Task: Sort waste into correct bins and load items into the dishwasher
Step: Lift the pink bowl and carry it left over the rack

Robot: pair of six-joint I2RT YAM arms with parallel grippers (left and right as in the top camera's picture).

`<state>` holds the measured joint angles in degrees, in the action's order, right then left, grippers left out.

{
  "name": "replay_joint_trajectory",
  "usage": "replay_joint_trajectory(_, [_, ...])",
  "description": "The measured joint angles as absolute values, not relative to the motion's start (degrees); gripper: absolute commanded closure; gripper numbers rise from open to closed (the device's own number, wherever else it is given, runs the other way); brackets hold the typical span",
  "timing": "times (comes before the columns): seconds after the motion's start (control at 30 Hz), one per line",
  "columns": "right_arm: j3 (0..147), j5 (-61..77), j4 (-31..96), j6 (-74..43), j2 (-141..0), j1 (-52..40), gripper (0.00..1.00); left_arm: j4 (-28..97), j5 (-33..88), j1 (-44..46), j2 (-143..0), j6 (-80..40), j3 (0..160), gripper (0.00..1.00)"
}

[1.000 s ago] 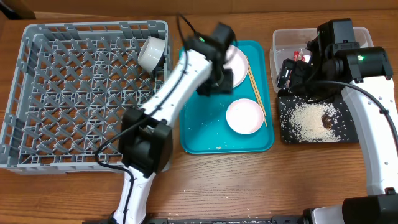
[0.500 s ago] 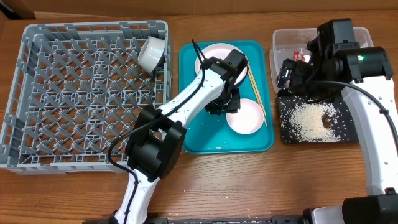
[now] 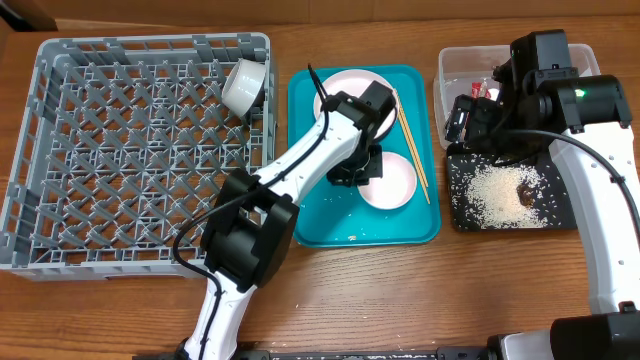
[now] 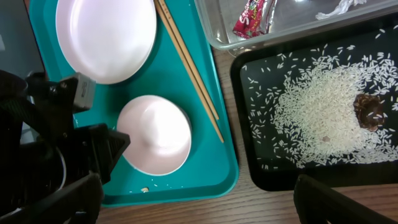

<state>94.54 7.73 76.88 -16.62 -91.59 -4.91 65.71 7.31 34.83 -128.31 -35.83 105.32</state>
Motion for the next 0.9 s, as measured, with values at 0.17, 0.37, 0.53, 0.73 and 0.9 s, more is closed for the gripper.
replay_joint_trajectory(0.17, [94.5,7.7,76.9,-16.6,-91.6,-4.9,0.01,71.0,6.8,32.4,-127.3,-32.7,108.0,0.95])
replay_joint_trajectory(0.37, [94.5,7.7,76.8,-16.6,-91.6,-4.9,0.0,75.8,0.2,28.5,-116.1,-30.1,110.6,0.96])
replay_joint_trajectory(0.53, [94.5,7.7,76.8,-16.6,-91.6,-4.9,0.0,81.6,-10.7,24.8,-102.8,-28.6,112.6,0.96])
replay_joint_trajectory(0.73, [94.5,7.7,76.8,-16.6,-91.6,-4.9,0.01,91.4,-33.7,22.8,-96.1,-31.4,113.3,0.96])
replay_joint_trajectory(0.9, [94.5,7.7,76.7,-16.6,-91.6,-4.9,0.0,92.9,-47.7,22.8,-98.3,-37.7,109.9,0.96])
